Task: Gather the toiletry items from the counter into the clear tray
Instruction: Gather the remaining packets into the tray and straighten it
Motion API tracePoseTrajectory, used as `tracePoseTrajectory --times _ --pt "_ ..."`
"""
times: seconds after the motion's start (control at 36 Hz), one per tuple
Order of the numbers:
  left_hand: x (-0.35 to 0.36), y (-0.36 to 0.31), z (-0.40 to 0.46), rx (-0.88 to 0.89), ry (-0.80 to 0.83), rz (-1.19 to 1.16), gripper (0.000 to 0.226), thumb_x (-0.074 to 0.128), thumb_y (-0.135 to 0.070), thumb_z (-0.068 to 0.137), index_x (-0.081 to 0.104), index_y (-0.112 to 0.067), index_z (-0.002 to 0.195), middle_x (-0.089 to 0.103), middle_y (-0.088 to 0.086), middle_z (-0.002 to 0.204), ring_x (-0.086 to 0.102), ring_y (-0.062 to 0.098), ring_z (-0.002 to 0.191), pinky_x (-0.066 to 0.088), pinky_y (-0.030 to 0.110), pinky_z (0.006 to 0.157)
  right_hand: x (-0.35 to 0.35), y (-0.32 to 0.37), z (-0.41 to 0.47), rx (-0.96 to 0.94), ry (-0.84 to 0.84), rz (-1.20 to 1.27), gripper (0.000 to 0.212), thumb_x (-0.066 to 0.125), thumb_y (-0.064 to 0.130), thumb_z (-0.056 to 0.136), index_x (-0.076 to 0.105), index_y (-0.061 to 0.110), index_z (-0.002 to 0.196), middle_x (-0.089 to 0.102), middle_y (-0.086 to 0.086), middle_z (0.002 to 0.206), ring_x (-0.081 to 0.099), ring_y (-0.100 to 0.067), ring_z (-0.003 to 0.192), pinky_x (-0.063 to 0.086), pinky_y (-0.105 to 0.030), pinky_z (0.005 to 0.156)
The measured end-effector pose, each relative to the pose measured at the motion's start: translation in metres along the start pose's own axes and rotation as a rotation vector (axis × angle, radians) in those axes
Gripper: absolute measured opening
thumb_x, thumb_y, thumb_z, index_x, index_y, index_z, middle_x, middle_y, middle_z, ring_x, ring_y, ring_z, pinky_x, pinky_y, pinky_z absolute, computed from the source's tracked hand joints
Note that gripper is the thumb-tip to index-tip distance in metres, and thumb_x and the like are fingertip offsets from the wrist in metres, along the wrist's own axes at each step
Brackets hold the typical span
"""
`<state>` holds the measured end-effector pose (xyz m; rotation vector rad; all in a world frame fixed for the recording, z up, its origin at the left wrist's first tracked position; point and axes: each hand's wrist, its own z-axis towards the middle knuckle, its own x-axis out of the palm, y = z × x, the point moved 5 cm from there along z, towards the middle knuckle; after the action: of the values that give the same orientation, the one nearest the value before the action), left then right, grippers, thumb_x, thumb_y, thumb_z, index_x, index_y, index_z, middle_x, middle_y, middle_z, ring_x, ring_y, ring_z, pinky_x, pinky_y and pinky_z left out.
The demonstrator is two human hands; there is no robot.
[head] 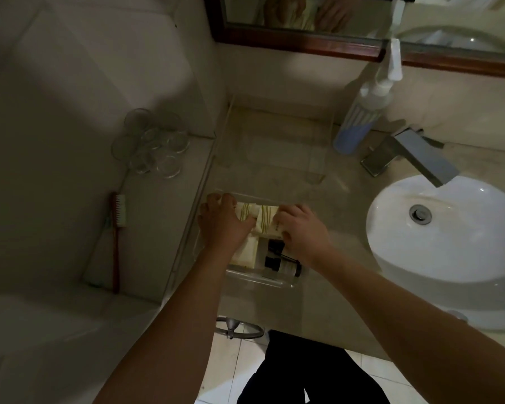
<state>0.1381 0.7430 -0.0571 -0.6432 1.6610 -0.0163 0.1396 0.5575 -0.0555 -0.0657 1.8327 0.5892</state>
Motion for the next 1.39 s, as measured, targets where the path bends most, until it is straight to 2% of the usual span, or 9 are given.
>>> tracePoseTrajectory --times 0.22,0.44,0.67,0.78,0.83,0.92,1.0,1.25,1.39 --pt "-0.001 -0.005 -0.012 0.05 -0.008 0.045 0.048 0.057 -0.064 0.079 0.063 -0.023 0.103 0.043 0.008 0.139 0.038 0.032 0.125 0.035 0.045 0.099 -0.001 0.004 -0.006 -0.001 0.034 -0.022 0.046 0.061 0.019 0.083 0.055 0.025 0.128 0.047 0.002 0.142 0.039 -0.028 0.131 0.044 -0.047 0.102" --pt "-0.007 0.005 -0.034 0.04 0.099 0.09 0.051 0.054 -0.044 0.087 0.05 -0.03 0.136 0.035 0.008 0.151 0.03 0.032 0.136 0.03 0.047 0.109 -0.02 0.003 -0.034 0.11 -0.005 0.02 0.052 0.059 0.026 0.087 0.047 0.026 0.137 0.034 -0.007 0.152 0.027 -0.031 0.141 0.033 -0.047 0.113" --pt "-0.028 0.05 -0.062 -0.264 0.071 -0.006 0.057 0.056 -0.024 0.085 0.04 -0.024 0.139 0.041 0.011 0.141 0.04 0.035 0.127 0.037 0.053 0.098 -0.029 -0.02 -0.07 0.454 -0.031 0.21 0.045 0.052 0.037 0.09 0.047 0.018 0.131 0.06 -0.007 0.119 0.06 -0.027 0.104 0.05 -0.04 0.088" --pt "-0.024 0.065 -0.074 -0.348 0.145 -0.014 0.057 0.051 -0.024 0.092 0.033 -0.018 0.146 0.039 0.013 0.144 0.041 0.036 0.129 0.039 0.054 0.102 -0.022 -0.027 -0.08 0.496 0.061 0.08 0.047 0.04 0.057 0.083 0.065 0.022 0.102 0.072 0.0 0.085 0.066 -0.023 0.077 0.056 -0.037 0.07" --pt "-0.022 0.07 -0.076 -0.35 0.129 -0.021 0.049 0.045 -0.017 0.094 0.038 -0.016 0.143 0.041 0.014 0.142 0.045 0.037 0.125 0.044 0.051 0.099 -0.024 -0.019 -0.087 0.491 0.102 0.11 0.036 0.045 0.049 0.087 0.069 0.023 0.092 0.068 0.003 0.081 0.058 -0.014 0.067 0.047 -0.021 0.056" --pt "-0.019 0.075 -0.075 -0.353 0.115 -0.08 0.048 0.045 -0.01 0.092 0.044 -0.014 0.14 0.043 0.015 0.14 0.05 0.037 0.122 0.048 0.047 0.097 -0.023 -0.012 -0.093 0.487 0.153 0.251 0.022 0.056 0.026 0.092 0.065 0.016 0.11 0.061 -0.003 0.092 0.045 -0.009 0.072 0.023 -0.01 0.041" --pt "-0.016 0.077 -0.072 -0.352 0.096 -0.132 0.05 0.048 -0.003 0.088 0.049 -0.01 0.137 0.045 0.017 0.139 0.054 0.038 0.119 0.05 0.042 0.097 -0.023 -0.009 -0.094 0.439 0.109 0.324 0.025 0.057 0.018 0.092 0.062 0.012 0.116 0.063 -0.004 0.099 0.044 -0.01 0.079 0.036 -0.005 0.043" --pt "-0.013 0.08 -0.063 -0.316 -0.006 -0.19 0.03 0.047 -0.007 0.09 0.062 -0.003 0.115 0.061 0.023 0.115 0.061 0.039 0.102 0.054 0.047 0.086 -0.019 -0.018 -0.089 0.483 0.102 0.429 0.021 0.058 0.01 0.088 0.061 0.011 0.109 0.053 0.008 0.073 0.043 0.002 0.06 0.029 -0.01 0.042" --pt "-0.009 0.076 -0.053 -0.301 -0.021 -0.233 0.042 0.054 -0.001 0.085 0.058 -0.003 0.127 0.058 0.021 0.125 0.059 0.037 0.112 0.052 0.045 0.093 -0.03 -0.027 -0.078 0.482 0.087 0.33 0.025 0.058 0.016 0.085 0.06 0.016 0.111 0.06 0.0 0.089 0.047 -0.014 0.072 0.031 -0.022 0.052"
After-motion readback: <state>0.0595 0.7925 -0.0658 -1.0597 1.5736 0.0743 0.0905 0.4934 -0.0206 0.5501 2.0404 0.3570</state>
